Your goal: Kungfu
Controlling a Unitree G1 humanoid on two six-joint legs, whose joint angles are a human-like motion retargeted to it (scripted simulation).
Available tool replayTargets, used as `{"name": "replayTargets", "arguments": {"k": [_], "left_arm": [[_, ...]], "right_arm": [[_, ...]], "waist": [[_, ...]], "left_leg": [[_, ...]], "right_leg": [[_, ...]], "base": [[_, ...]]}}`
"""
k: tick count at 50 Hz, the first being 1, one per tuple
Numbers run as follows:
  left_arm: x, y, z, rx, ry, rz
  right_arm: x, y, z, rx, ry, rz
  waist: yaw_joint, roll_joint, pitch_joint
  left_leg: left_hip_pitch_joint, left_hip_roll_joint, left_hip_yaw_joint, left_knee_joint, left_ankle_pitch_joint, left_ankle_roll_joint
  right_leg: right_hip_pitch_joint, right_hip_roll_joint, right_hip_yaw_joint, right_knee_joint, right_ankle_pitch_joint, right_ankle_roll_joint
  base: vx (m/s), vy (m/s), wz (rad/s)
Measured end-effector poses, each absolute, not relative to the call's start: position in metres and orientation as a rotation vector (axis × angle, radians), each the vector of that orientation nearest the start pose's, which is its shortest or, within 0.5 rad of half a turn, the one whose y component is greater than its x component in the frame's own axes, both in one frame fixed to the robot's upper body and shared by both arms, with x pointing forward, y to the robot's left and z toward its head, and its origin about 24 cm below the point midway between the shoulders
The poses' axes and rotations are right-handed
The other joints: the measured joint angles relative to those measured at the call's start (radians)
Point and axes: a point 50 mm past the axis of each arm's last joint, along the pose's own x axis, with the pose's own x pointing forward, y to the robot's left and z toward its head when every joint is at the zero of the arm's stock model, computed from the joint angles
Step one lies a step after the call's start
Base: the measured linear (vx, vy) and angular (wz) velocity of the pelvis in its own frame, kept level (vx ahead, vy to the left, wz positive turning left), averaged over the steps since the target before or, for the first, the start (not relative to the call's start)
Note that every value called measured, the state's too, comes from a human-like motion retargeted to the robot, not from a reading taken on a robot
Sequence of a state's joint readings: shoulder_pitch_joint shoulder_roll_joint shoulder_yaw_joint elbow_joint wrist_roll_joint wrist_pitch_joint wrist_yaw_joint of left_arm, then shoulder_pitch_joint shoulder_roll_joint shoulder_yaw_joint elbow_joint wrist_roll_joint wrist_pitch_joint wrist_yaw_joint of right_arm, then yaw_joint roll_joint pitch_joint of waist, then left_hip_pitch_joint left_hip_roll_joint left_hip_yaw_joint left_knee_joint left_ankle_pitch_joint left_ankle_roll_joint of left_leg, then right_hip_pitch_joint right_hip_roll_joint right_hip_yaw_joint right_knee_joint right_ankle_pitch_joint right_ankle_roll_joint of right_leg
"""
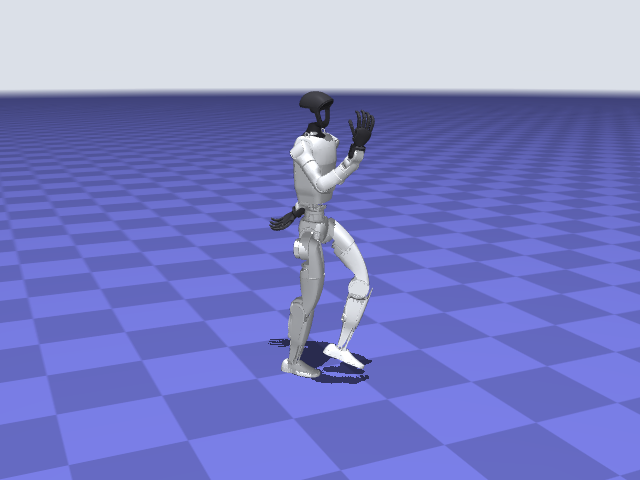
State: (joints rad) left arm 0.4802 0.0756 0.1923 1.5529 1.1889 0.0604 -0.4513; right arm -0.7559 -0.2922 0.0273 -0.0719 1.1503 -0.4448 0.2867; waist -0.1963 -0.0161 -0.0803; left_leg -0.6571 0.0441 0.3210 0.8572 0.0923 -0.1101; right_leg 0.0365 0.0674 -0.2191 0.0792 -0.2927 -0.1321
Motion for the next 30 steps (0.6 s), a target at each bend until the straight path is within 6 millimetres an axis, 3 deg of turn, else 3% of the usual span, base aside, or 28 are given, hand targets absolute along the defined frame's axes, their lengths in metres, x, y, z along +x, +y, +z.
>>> {"name": "replayTargets", "arguments": {"k": [5, 10, 15, 17, 18, 19, 20, 22, 24, 25, 27, 29, 30], "left_arm": [[-0.226, 0.153, -0.110, 0.053, 2.183, -1.086], [-0.247, 0.144, -0.095, -0.072, 2.220, -1.054], [-0.262, 0.140, -0.084, -0.176, 2.246, -0.926], [-0.265, 0.144, -0.082, -0.174, 2.275, -0.844], [-0.265, 0.151, -0.082, -0.147, 2.294, -0.797], [-0.265, 0.155, -0.082, -0.129, 2.309, -0.759], [-0.264, 0.156, -0.083, -0.115, 2.322, -0.724], [-0.232, 0.187, -0.102, 0.050, 2.314, -0.672], [-0.191, 0.219, -0.121, 0.277, 2.274, -0.620], [-0.168, 0.234, -0.129, 0.391, 2.234, -0.580], [-0.103, 0.254, -0.148, 0.631, 2.053, -0.479], [-0.024, 0.268, -0.160, 0.814, 1.780, -0.391], [0.020, 0.272, -0.161, 0.880, 1.622, -0.357]], "right_arm": [[0.285, -0.159, 0.310, 0.747, -1.208, 0.652], [0.282, -0.159, 0.319, 0.730, -1.238, 0.671], [0.283, -0.157, 0.321, 0.722, -1.242, 0.674], [0.286, -0.160, 0.317, 0.710, -1.229, 0.665], [0.288, -0.166, 0.312, 0.700, -1.216, 0.646], [0.292, -0.165, 0.302, 0.698, -1.181, 0.640], [0.296, -0.160, 0.290, 0.700, -1.135, 0.642], [0.311, -0.163, 0.263, 0.659, -1.043, 0.594], [0.329, -0.173, 0.209, 0.595, -0.827, 0.505], [0.335, -0.176, 0.177, 0.563, -0.702, 0.464], [0.338, -0.183, 0.095, 0.456, -0.348, 0.383], [0.315, -0.199, 0.007, 0.350, 0.067, 0.304], [0.292, -0.206, -0.035, 0.304, 0.290, 0.266]], "waist": [[0.076, 0.002, 0.019], [0.111, 0.002, 0.032], [0.156, -0.024, 0.028], [0.166, -0.032, 0.015], [0.139, -0.014, 0.003], [0.148, -0.053, -0.012], [0.174, -0.120, -0.029], [0.133, -0.045, -0.036], [0.154, -0.008, -0.055], [0.160, 0.007, -0.060], [0.136, 0.019, -0.055], [0.094, 0.049, -0.042], [0.072, 0.063, -0.032]], "left_leg": [[-0.112, 0.046, 0.057, -0.244, 0.040, 0.116], [-0.217, 0.054, 0.073, -0.335, -0.050, 0.264], [-0.207, 0.048, 0.031, -0.388, -0.078, 0.296], [-0.158, 0.034, 0.032, -0.417, -0.009, 0.330], [-0.190, -0.008, -0.061, -0.347, -0.037, 0.303], [-0.183, -0.027, -0.041, -0.331, -0.055, 0.298], [-0.157, -0.035, 0.036, -0.342, -0.067, 0.304], [-0.182, 0.044, 0.030, -0.218, -0.189, 0.301], [-0.174, 0.083, -0.075, -0.152, -0.282, 0.235], [-0.167, 0.095, -0.107, -0.143, -0.303, 0.221], [-0.079, 0.090, -0.099, -0.166, -0.336, 0.222], [0.013, 0.066, -0.157, -0.213, -0.359, 0.204], [0.056, 0.054, -0.193, -0.235, -0.369, 0.192]], "right_leg": [[0.047, 0.040, 0.033, 0.007, -0.065, 0.011], [0.102, 0.055, 0.028, 0.033, -0.144, 0.067], [0.165, 0.038, 0.031, 0.073, -0.150, 0.151], [0.201, 0.031, 0.012, 0.085, -0.095, 0.214], [0.217, 0.061, -0.033, 0.081, -0.037, 0.246], [0.218, 0.010, -0.029, 0.121, 0.028, 0.296], [0.213, -0.081, -0.001, 0.183, 0.097, 0.354], [0.191, 0.024, -0.075, 0.209, 0.315, 0.394], [0.135, 0.081, -0.124, 0.309, 0.452, 0.394], [0.107, 0.100, -0.141, 0.366, 0.495, 0.394], [0.049, 0.099, -0.129, 0.479, 0.413, 0.394], [-0.021, 0.114, -0.146, 0.540, 0.366, 0.394], [-0.062, 0.122, -0.153, 0.565, 0.337, 0.394]], "base": [[0.55, -0.32, -0.45], [0.61, -0.28, -0.27], [0.99, -0.32, -0.46], [1.13, -0.27, 0.12], [1.42, -0.34, 0.46], [1.51, -0.41, -0.27], [1.15, -0.38, -0.33], [0.71, -0.34, 0.55], [0.67, -0.46, 0.02], [0.86, -0.37, 0.09], [0.96, -0.20, 0.69], [0.75, -0.18, 1.08], [0.81, -0.22, 0.97]]}}
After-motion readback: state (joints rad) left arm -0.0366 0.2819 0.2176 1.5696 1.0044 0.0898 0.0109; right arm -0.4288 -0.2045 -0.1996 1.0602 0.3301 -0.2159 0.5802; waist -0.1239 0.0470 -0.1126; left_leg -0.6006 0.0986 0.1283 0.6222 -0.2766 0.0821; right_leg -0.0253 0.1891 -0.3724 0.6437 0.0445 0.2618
